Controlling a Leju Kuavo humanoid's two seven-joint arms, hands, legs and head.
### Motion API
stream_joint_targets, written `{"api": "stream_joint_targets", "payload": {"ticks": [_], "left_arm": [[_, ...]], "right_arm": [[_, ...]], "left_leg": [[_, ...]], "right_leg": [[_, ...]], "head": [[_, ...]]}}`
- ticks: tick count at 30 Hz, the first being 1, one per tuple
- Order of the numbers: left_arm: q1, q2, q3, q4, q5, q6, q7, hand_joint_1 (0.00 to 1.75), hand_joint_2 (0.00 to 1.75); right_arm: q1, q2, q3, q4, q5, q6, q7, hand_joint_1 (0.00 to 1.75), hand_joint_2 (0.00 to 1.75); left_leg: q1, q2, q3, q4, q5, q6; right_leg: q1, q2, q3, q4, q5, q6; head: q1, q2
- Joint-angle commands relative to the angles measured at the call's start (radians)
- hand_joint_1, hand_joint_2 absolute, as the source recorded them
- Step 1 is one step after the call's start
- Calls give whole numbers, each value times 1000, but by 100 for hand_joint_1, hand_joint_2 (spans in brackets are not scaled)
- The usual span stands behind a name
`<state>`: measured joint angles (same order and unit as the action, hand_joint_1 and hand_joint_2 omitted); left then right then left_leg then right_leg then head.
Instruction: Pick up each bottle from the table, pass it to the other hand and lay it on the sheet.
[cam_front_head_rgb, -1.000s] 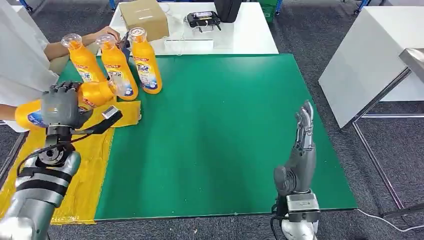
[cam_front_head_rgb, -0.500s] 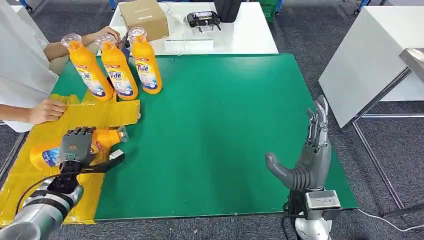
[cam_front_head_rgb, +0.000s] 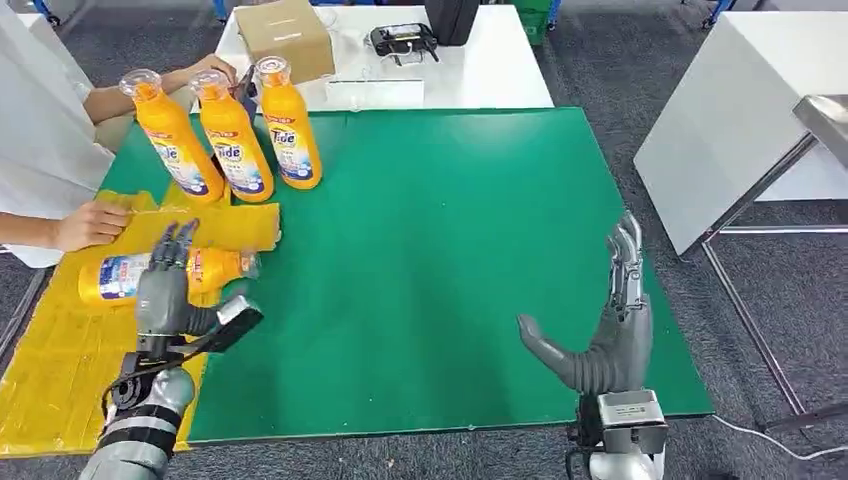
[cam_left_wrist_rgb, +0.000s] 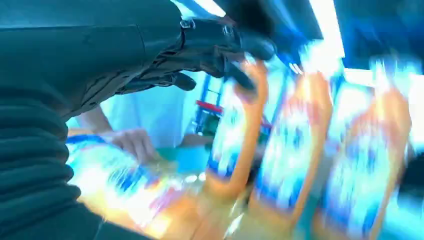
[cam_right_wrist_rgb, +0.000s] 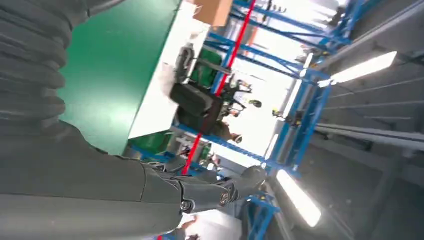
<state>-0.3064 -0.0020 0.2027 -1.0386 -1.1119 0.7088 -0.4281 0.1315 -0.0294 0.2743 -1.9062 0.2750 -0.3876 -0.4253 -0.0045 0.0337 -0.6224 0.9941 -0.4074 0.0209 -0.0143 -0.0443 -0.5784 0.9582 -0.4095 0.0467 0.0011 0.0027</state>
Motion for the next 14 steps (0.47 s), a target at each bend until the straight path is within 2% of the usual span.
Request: {"api": "stream_joint_targets", "payload": {"ticks": [1,3,5,9,10,12,14], "left_arm": [[250,-60,-106,-506,380,-41,-7,0,0],[366,-55,-218,-683,511,-112,0,0,0],[379,-54,-234,-700,501,-104,14,0,0],[359,-41,-229,-668,504,-99,15,0,0],[371,-18,-271,-684,627,-219,-13,0,175],[476,-8,-342,-779,817,-466,-54,0,175],[550,-4,-402,-801,907,-563,-11,0,175]], "right_arm": [[72,11,-68,-4,11,44,26,0,175],[109,20,-75,-8,17,50,30,0,175],[113,20,-75,-7,17,49,24,0,175],[106,22,-75,-6,17,50,24,0,175],[111,20,-76,-6,24,55,35,0,175],[156,18,-82,-24,23,63,23,0,175],[209,25,-100,-36,9,60,19,0,175]], "left_leg": [[1,-2,1,0,-1,-1],[2,-5,3,1,-3,-1],[3,-4,6,1,-5,-2],[3,-8,3,1,-3,-2],[3,-9,6,2,-5,-2],[3,-7,4,1,-4,-2],[3,-6,4,0,-5,-2]], "right_leg": [[1,1,1,-1,-1,-1],[1,2,4,0,-4,-2],[1,4,6,0,-6,-3],[1,-1,4,1,-8,-1],[1,0,7,1,-10,-2],[1,0,5,1,-8,-2],[1,1,5,0,-8,-2]], "head": [[0,0],[0,0],[0,0],[1,0],[1,0],[1,0],[0,0]]}}
